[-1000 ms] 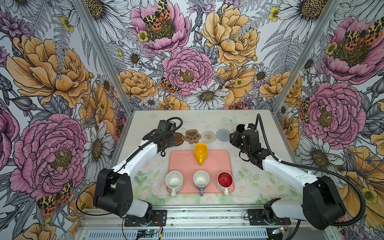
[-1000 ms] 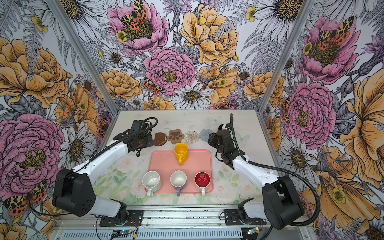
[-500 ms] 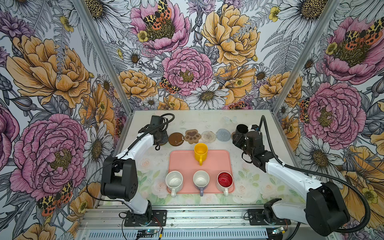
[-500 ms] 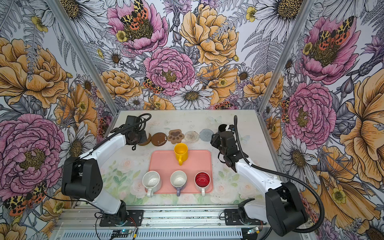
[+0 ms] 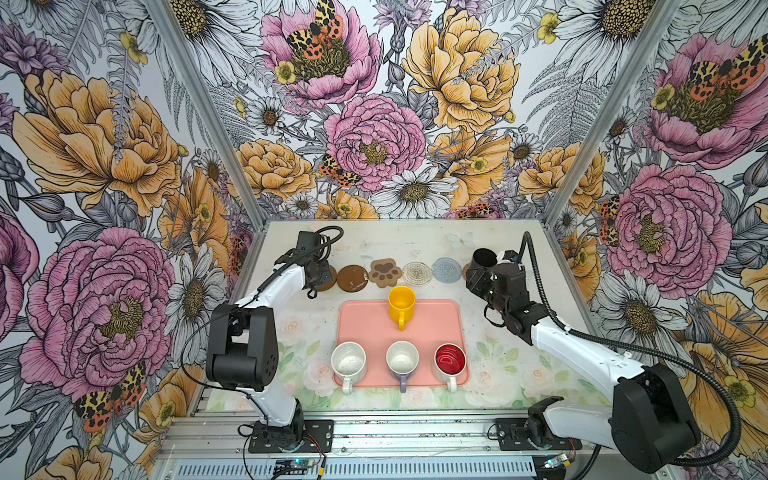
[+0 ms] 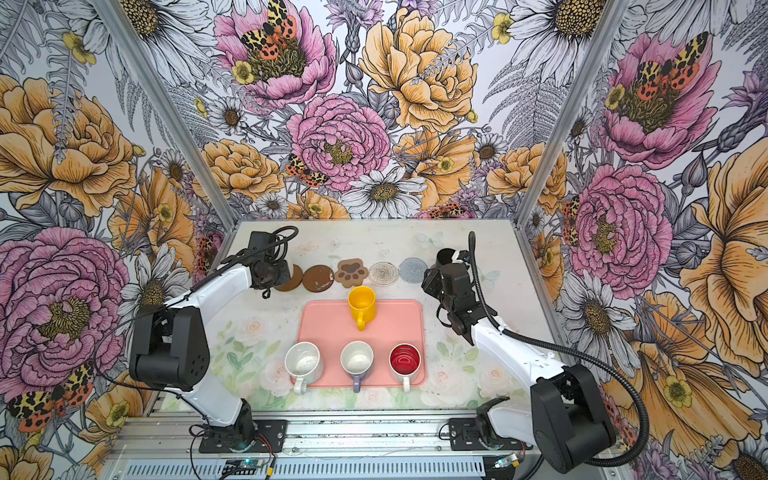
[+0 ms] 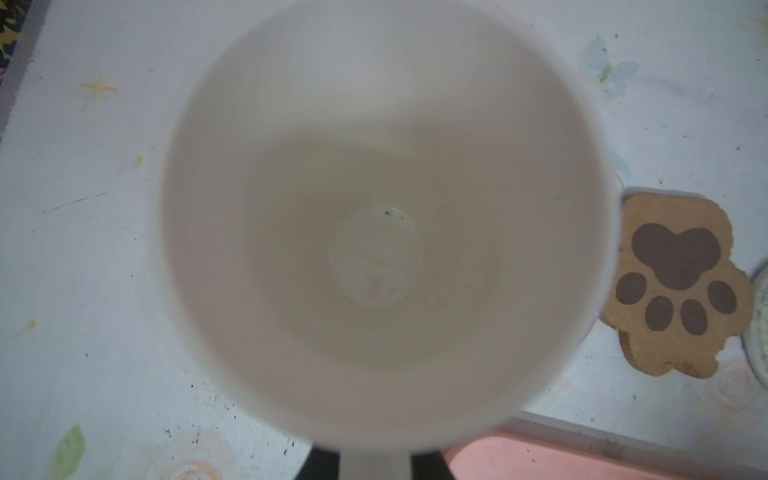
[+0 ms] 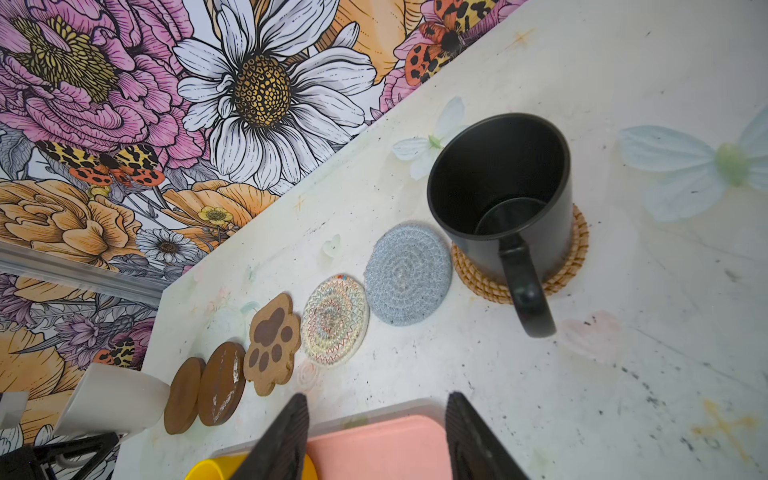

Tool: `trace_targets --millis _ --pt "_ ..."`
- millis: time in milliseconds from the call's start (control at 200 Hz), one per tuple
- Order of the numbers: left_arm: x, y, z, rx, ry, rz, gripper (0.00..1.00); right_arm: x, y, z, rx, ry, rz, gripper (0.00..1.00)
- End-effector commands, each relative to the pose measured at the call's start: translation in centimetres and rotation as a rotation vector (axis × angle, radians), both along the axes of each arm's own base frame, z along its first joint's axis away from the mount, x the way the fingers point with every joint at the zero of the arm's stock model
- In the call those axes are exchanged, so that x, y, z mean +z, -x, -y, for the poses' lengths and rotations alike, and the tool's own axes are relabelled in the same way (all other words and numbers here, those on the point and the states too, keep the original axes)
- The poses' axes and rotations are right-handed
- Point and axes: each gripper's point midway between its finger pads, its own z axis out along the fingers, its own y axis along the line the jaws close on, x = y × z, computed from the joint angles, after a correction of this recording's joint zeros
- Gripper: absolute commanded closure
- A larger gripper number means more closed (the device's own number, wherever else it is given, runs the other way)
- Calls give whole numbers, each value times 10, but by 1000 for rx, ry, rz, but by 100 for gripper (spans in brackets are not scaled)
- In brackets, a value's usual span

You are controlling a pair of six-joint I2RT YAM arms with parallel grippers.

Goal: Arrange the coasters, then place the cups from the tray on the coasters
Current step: 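Lower the white mug onto the plain brown wooden coaster with the left gripper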

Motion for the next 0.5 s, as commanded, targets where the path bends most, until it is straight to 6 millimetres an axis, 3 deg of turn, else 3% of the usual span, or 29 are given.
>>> trace_targets --millis 0,495 --pt "17 -23 -2 -11 9 98 100 13 0 6 -24 -8 42 45" --pt "5 -31 0 -25 11 94 100 11 -1 7 -27 -7 36 45"
